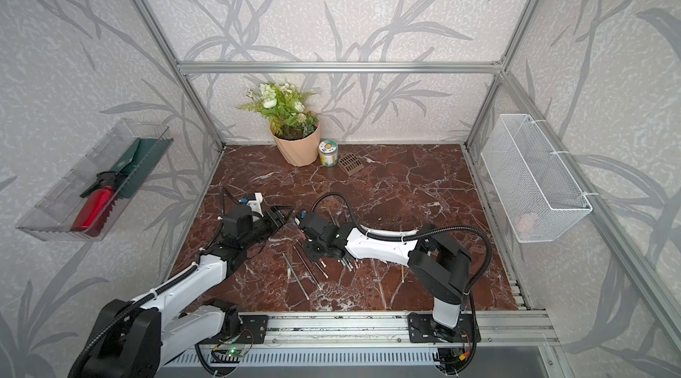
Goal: Remove the protective cover of the pencils
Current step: Pick up the pencil from the center of the board, then remove the protective sleeve from the pencil.
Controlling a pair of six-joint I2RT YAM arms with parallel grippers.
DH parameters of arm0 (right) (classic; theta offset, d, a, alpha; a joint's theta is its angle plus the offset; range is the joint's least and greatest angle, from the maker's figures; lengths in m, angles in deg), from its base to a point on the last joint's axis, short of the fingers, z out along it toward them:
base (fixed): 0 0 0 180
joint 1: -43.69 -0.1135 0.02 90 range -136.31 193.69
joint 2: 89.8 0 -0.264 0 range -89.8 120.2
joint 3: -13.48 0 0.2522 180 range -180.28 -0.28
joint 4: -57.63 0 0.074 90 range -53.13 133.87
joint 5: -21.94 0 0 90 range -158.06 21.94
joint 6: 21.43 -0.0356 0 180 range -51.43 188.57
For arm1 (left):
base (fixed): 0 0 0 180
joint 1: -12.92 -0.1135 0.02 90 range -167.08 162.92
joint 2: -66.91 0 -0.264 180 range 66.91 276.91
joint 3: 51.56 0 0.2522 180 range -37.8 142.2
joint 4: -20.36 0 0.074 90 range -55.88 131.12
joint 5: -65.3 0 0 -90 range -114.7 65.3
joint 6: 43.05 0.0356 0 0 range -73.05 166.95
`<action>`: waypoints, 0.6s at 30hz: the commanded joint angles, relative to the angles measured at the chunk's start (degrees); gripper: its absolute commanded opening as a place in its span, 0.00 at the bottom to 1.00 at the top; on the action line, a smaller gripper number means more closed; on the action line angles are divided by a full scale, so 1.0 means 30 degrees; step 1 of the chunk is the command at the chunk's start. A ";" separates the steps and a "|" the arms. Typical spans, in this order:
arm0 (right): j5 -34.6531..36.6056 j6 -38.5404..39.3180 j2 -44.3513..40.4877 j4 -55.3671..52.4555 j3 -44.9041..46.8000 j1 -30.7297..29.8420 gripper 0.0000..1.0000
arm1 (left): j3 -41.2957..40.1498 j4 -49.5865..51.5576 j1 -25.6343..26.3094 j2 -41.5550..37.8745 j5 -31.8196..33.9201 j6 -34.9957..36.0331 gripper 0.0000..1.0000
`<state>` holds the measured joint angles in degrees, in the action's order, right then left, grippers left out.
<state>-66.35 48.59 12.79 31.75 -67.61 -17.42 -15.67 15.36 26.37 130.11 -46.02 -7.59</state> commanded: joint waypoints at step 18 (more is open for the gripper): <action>-0.0367 -0.0328 0.0020 0.0414 -0.1104 0.0072 0.00 | 0.0762 -0.2124 0.0237 0.2958 -0.1707 -0.1148 0.35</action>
<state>-67.00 48.21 12.81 32.23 -69.27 -17.42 -15.32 11.33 26.81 138.15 -49.84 -10.30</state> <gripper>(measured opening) 0.085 0.366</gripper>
